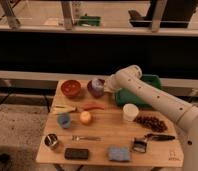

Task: Wipe purple bowl with towel

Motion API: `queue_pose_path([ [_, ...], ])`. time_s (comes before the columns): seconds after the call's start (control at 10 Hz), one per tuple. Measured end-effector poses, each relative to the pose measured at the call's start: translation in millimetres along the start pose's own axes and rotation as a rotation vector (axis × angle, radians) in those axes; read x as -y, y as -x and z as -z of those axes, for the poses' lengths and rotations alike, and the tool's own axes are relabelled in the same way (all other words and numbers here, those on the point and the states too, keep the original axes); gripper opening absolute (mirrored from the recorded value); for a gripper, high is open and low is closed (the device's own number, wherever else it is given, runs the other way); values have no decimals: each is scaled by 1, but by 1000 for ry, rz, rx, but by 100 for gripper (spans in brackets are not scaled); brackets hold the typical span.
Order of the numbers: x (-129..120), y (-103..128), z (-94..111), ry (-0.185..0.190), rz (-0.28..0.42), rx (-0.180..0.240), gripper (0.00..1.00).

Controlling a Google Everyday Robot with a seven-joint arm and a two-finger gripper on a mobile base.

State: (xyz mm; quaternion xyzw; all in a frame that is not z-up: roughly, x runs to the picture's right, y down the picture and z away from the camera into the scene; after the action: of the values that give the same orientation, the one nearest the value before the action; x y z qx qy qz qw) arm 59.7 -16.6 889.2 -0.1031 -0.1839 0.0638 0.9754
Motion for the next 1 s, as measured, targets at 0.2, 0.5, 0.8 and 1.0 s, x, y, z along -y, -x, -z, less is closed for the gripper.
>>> queue_pose_path([
  [0.2, 3, 2, -11, -8, 0, 42, 3],
  [0.5, 4, 0, -26, -11, -4, 76, 3],
  [0.8, 5, -3, -43, -4, -13, 85, 3],
  [1.0, 9, -9, -52, -5, -15, 75, 3],
])
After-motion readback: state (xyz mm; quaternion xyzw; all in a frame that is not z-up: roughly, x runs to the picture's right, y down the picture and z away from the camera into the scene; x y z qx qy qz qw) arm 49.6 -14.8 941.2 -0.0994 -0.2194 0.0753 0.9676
